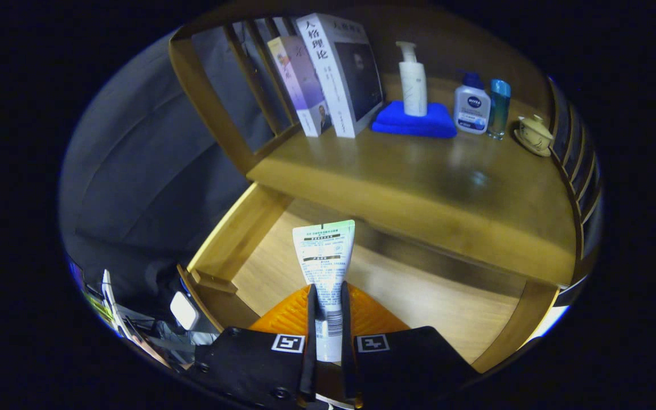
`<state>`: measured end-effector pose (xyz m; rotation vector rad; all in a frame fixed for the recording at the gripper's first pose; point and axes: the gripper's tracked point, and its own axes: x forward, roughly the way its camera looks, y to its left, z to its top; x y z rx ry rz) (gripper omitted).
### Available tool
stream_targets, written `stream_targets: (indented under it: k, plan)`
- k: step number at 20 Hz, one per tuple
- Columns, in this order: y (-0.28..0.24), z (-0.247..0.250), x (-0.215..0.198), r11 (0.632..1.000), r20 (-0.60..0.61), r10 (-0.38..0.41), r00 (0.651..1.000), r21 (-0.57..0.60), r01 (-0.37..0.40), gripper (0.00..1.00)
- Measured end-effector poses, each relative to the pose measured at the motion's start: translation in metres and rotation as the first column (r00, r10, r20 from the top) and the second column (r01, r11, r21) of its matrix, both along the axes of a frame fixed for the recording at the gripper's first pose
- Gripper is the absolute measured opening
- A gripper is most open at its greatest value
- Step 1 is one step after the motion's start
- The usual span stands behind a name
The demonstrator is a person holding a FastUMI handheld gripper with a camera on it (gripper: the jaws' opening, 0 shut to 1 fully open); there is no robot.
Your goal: Pull open the drawer, take out the items inside it, and place them on the countertop above the cabinet.
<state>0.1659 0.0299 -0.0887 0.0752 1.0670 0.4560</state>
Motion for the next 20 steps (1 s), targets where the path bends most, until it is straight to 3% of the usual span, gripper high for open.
stream_targets:
  k: [6,10,20]
  plan:
    - [-0.012,0.031,0.042,0.985,0.052,-0.148,0.988,0.098,0.142,0.19]
    - [-0.025,0.038,0.073,0.953,0.049,-0.273,0.961,0.151,0.263,0.19]
    - [-0.050,0.024,0.126,0.869,-0.027,-0.464,0.885,0.179,0.461,0.19]
